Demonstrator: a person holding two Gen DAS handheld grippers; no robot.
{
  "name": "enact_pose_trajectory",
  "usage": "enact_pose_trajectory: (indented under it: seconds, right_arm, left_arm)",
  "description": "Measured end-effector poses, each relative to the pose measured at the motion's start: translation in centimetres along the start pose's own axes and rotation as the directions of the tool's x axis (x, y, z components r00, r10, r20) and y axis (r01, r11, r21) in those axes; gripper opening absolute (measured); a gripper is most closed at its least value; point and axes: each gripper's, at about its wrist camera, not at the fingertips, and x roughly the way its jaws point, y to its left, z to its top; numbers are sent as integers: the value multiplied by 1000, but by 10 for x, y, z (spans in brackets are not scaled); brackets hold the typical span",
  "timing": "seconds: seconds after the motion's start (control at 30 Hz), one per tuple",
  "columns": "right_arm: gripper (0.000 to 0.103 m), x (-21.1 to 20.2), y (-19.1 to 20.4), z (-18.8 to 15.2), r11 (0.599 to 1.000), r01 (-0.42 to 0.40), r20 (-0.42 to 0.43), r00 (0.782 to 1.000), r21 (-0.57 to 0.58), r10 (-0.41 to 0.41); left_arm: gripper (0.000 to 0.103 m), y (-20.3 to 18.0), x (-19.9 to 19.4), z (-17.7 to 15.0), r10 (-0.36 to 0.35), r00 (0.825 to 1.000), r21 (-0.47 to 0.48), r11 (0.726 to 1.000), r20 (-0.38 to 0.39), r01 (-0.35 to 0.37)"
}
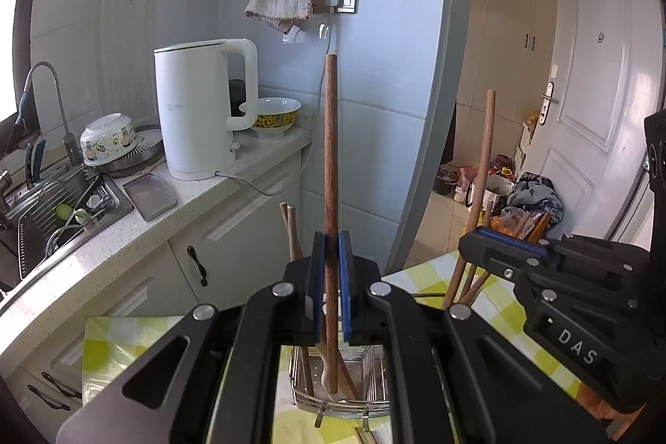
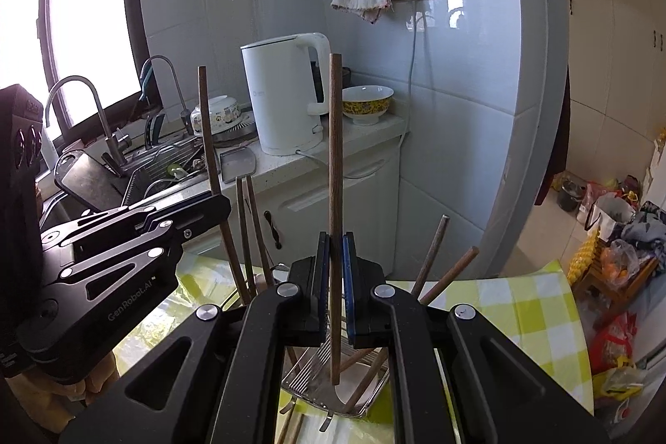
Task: Organize utensils
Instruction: 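Lower both chopsticks into the wire rack and open both tools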
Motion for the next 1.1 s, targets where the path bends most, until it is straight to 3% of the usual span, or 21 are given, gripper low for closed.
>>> enact_pose_trajectory:
  seconds: [0.63,0.73,1.03,1.1]
  right_arm:
    - [7,29,-3,-27,999,-27,-115,993,25,30]
    - [9,29,-5,-28,999,-16,-115,993,29,19]
    - [31,10,-11,-27,1000,18,-67,998,21,-16]
    - [44,0,-12,-28,999,35,-45,998,13,-35]
  left_arm:
    - [7,-3,29,-32,-14,994,-16,1000,-108,12]
    - [11,-1,29,-34,-7,994,-21,1000,-109,4]
    - [18,7,13,-32,8,997,-36,999,-79,-11]
    - [18,8,4,-34,11,998,-37,999,-67,-13]
